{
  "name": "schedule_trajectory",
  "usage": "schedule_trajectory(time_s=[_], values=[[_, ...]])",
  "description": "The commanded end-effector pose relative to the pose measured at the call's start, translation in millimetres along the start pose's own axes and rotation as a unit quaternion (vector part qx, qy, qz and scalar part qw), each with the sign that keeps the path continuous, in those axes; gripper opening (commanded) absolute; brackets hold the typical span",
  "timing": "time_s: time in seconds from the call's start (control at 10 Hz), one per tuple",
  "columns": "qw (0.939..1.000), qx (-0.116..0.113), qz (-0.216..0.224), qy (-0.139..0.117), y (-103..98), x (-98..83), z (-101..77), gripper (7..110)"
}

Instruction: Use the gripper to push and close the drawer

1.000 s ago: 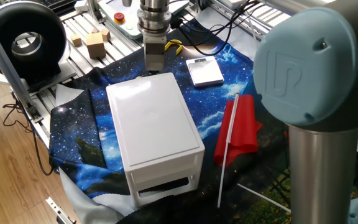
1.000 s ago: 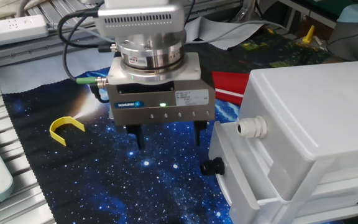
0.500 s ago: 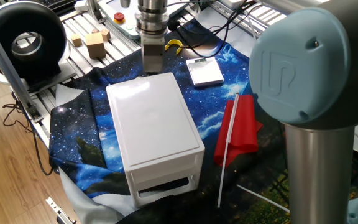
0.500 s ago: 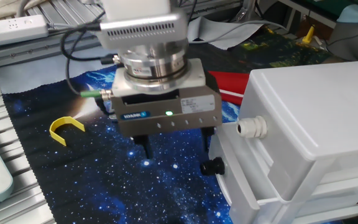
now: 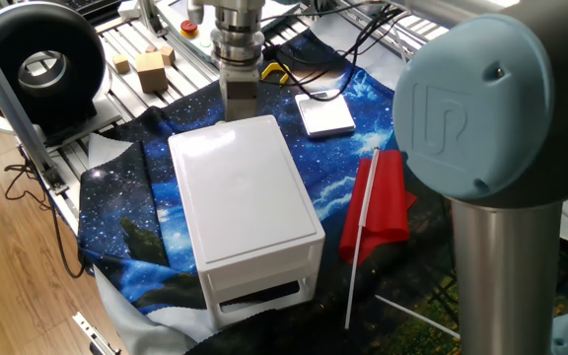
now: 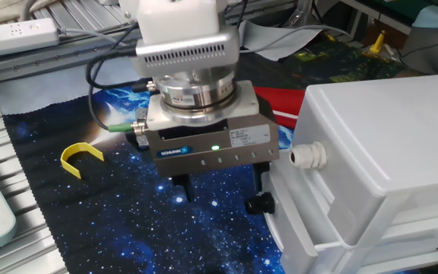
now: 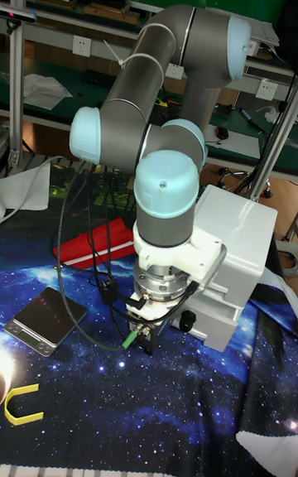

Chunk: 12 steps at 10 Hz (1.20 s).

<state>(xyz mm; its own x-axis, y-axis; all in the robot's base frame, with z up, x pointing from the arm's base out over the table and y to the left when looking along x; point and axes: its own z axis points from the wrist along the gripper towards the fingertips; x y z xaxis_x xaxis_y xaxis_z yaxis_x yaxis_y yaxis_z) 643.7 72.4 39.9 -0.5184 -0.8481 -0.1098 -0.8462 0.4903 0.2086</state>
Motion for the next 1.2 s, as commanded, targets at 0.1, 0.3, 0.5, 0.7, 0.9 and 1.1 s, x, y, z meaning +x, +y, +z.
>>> schedule_trajectory(time_s=[0.1, 0.3, 0.5, 0.7, 0.9, 1.1], values=[[0.9987, -0.05, -0.01, -0.004, 27, 9.9, 3.1, 7], [0.9972, -0.074, -0.011, -0.009, 40, 10.2, -0.6, 7], [0.996, -0.088, -0.014, -0.004, 49, 12.7, -8.2, 7], [0.9948, -0.1, -0.015, -0.008, 57, 10.4, -13.0, 7], [0.9937, -0.11, -0.019, -0.009, 62, 10.0, -14.1, 7], [0.9935, -0.112, -0.018, -0.01, 63, 9.5, -14.3, 7]])
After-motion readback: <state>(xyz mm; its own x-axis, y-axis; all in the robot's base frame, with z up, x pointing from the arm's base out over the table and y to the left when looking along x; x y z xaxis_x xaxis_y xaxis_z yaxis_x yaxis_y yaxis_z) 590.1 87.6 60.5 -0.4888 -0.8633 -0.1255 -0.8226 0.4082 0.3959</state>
